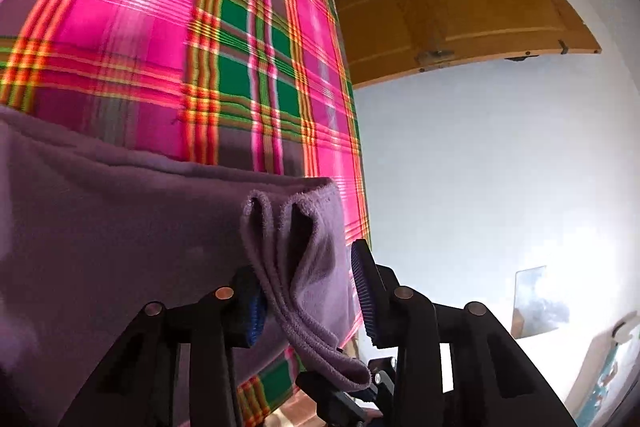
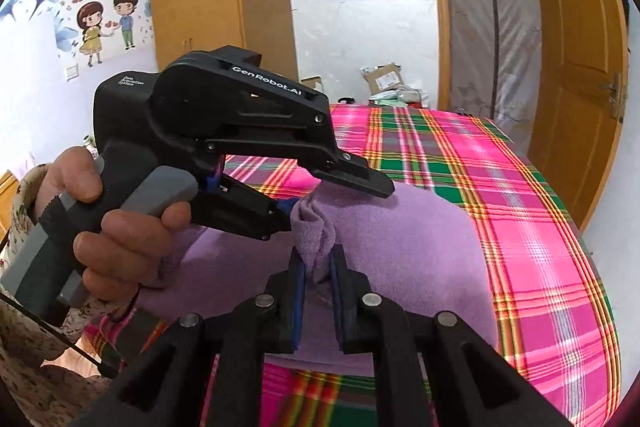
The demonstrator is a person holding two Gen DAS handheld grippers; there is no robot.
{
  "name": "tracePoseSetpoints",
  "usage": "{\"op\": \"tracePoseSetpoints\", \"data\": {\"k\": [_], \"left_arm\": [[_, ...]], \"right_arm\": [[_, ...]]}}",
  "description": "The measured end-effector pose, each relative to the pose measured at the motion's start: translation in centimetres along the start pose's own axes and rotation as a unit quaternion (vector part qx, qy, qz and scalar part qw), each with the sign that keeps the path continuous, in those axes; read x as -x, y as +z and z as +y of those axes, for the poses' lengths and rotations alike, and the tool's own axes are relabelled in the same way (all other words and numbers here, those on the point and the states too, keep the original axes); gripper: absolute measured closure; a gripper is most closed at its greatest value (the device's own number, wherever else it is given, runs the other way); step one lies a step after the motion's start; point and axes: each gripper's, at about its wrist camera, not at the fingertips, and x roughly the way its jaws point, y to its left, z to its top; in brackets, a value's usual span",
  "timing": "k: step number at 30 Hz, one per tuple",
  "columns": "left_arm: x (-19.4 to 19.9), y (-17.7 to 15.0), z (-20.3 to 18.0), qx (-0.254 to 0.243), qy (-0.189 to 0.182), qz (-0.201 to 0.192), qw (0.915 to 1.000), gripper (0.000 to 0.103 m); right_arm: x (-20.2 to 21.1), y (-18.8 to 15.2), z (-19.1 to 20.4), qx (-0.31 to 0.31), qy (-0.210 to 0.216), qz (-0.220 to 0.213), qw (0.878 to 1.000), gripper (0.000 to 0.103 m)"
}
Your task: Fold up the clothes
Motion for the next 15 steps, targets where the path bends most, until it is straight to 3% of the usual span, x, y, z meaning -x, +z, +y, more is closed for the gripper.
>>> {"op": "tracePoseSetpoints", "data": {"k": [15], "left_arm": [[3.5, 0.1, 3.9, 0.035, 0.021, -0.02, 0.9989, 0.065]], "right_arm": [[-1.8, -0.8, 3.9, 0.007, 0.038, 0.032, 0.999, 0.091]]}}
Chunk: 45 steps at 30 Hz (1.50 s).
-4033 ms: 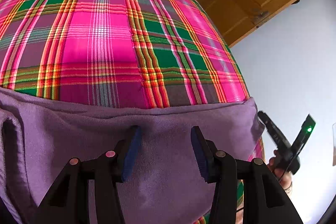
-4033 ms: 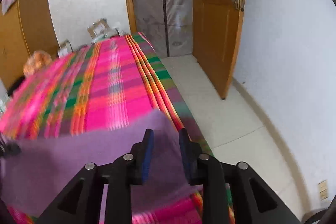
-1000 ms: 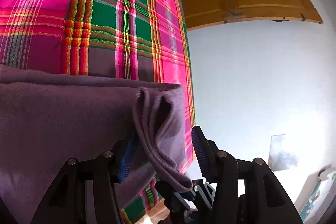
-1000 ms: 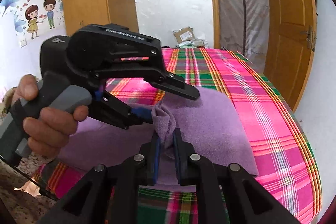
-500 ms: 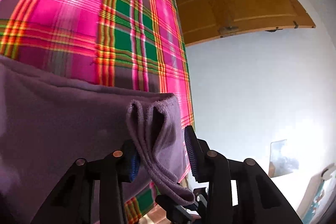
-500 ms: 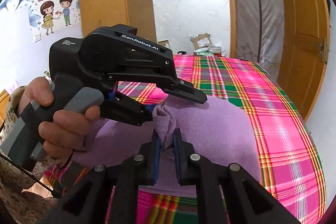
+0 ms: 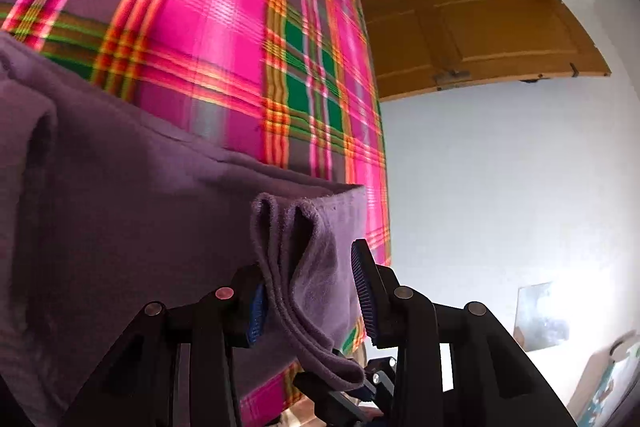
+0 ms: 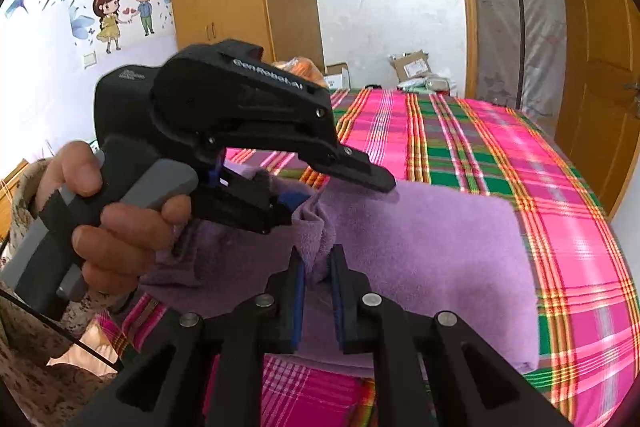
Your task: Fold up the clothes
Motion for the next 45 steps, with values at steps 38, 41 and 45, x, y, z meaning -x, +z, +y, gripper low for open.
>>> {"op": "tracePoseSetpoints", "data": {"k": [38, 41, 45], "left_arm": [[2.9, 0.2, -0.5, -0.02, 0.047, -0.092, 0.9945, 0.065], [2.5, 0.0, -0.2, -0.021, 0.051, -0.084, 0.995, 0.065], [1.5, -0.4, -0.8, -0.039, 0.051, -0.067, 0.9957, 0.065]], "right_arm": [[-4.0, -0.4, 0.5, -0.015, 0.041, 0.035, 0.998, 0.09], [-4.9, -0.8, 0.3, -0.021, 0.042, 0.049, 0.998, 0.089], [-4.9, -0.6, 0.3, -0.015, 0.044, 0.056, 0.997, 0.088]]}}
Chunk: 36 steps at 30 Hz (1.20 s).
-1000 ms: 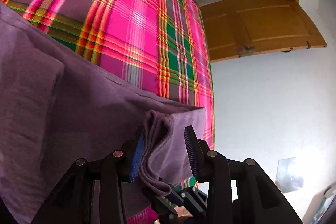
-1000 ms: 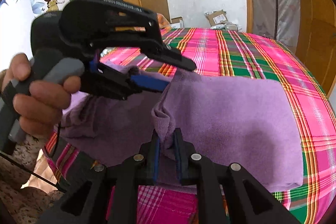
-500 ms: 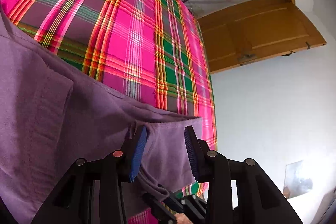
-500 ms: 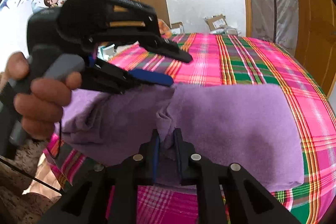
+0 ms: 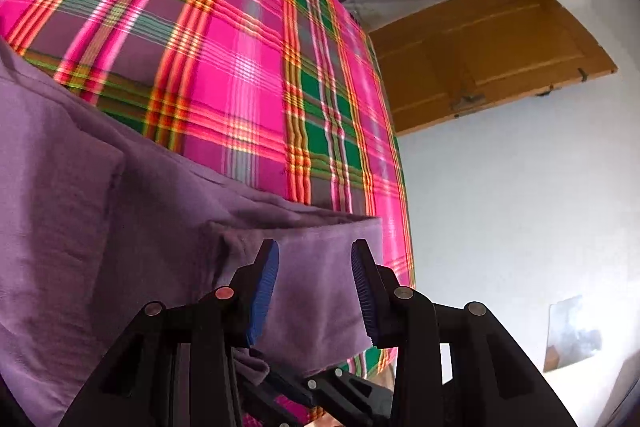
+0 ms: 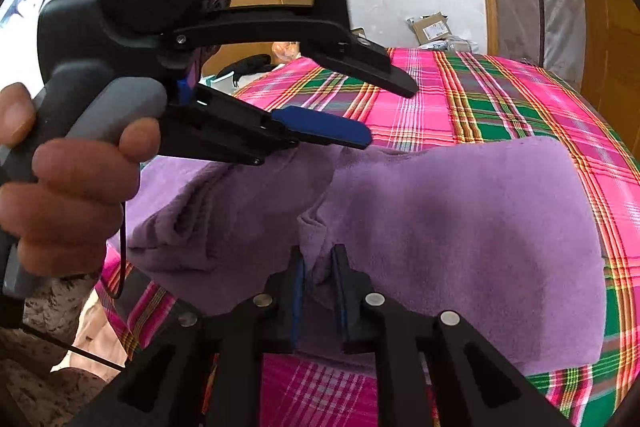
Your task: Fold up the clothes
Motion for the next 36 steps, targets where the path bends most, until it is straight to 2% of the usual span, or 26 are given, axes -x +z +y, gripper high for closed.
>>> {"op": "tracePoseSetpoints", "data": {"k": [4, 9, 13, 16, 25, 29, 33, 36], "left_arm": [[-0.7, -0.4, -0.3, -0.014, 0.006, 0.016, 0.9997, 0.065], [-1.0, -0.7, -0.2, -0.025, 0.015, 0.027, 0.9992, 0.065], [-1.2, -0.9, 0.0, -0.024, 0.027, 0.031, 0.9989, 0.065], [-1.2, -1.0, 0.3, -0.021, 0.03, 0.032, 0.9988, 0.065], [-1.3, -1.0, 1.8, 0.001, 0.028, 0.043, 0.9987, 0.065], [-1.3, -1.0, 1.9, 0.001, 0.03, 0.047, 0.9984, 0.065], [-0.9, -1.0, 1.6, -0.005, 0.03, 0.042, 0.9986, 0.065], [-0.8, -0.7, 1.4, -0.006, 0.031, 0.037, 0.9988, 0.065]], "right_arm": [[1.9, 0.4, -0.7, 0.0, -0.002, -0.007, 1.0, 0.079], [6.2, 0.5, -4.5, -0.057, 0.011, -0.051, 0.997, 0.079], [7.4, 1.2, -9.4, -0.134, -0.071, -0.073, 0.986, 0.078], [6.1, 2.0, -11.3, -0.141, -0.106, -0.055, 0.983, 0.079], [1.5, 2.5, -12.6, -0.113, -0.159, 0.011, 0.981, 0.079], [0.6, 2.9, -13.5, -0.119, -0.148, 0.027, 0.981, 0.079], [1.5, 4.6, -13.7, -0.12, -0.134, -0.01, 0.984, 0.079], [0.4, 5.5, -14.0, -0.115, -0.138, -0.003, 0.984, 0.079]]}}
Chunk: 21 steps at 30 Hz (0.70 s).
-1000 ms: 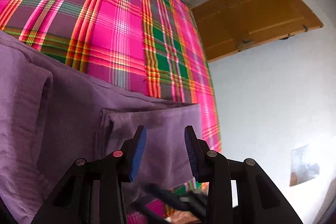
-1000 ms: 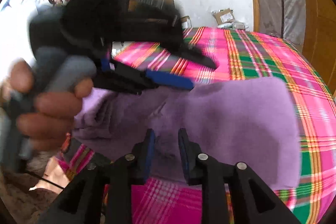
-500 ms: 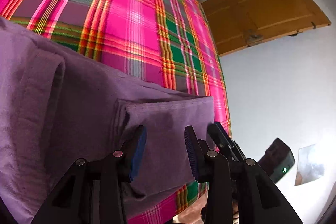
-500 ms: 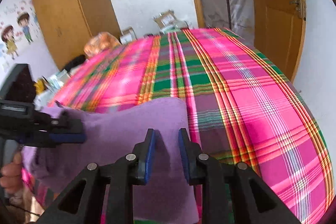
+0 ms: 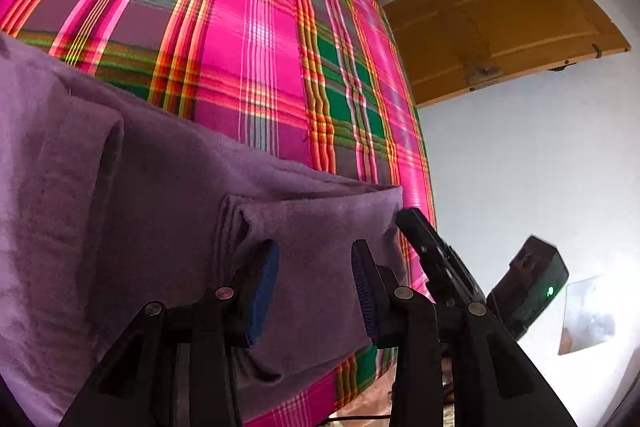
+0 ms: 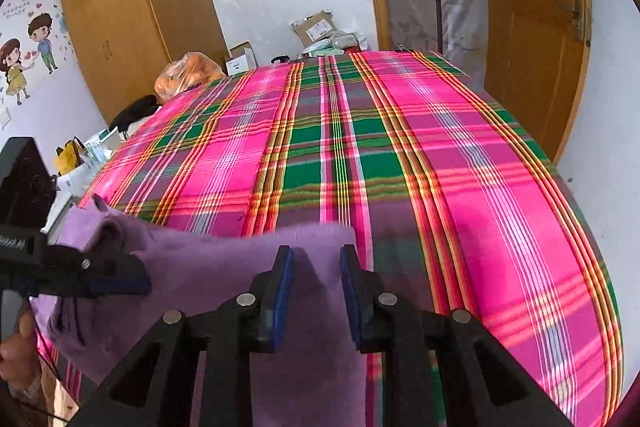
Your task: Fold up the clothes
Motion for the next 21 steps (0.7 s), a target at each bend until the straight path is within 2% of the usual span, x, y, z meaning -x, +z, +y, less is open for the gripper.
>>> {"op": "tracePoseSetpoints", "data": {"k": [4, 10, 14, 16, 19, 21], "left_arm": [[-0.5, 0.2, 0.5, 0.012, -0.002, 0.006, 0.9999, 0.064], [-0.8, 0.3, 0.5, 0.012, 0.003, 0.011, 0.9999, 0.064], [-0.5, 0.3, 0.6, 0.017, -0.002, 0.012, 0.9998, 0.064], [-0.4, 0.2, 0.6, 0.014, -0.002, 0.008, 0.9999, 0.064], [-0.2, -0.1, 0.7, 0.014, -0.004, 0.011, 0.9998, 0.064], [-0.2, -0.3, 0.7, 0.013, -0.004, 0.012, 0.9998, 0.064]], "right_arm": [[-2.1, -0.1, -0.3, -0.004, -0.012, 0.034, 0.999, 0.078], [-2.5, 0.0, -0.5, -0.006, -0.015, 0.03, 0.999, 0.078], [-1.8, 0.0, -0.7, -0.014, -0.014, 0.029, 0.999, 0.078], [-0.3, -0.4, -0.4, -0.012, -0.012, 0.013, 1.0, 0.078], [1.4, -1.8, 0.3, -0.004, -0.008, 0.004, 1.0, 0.078], [1.8, -3.1, 0.6, 0.006, -0.022, 0.001, 1.0, 0.078]]}}
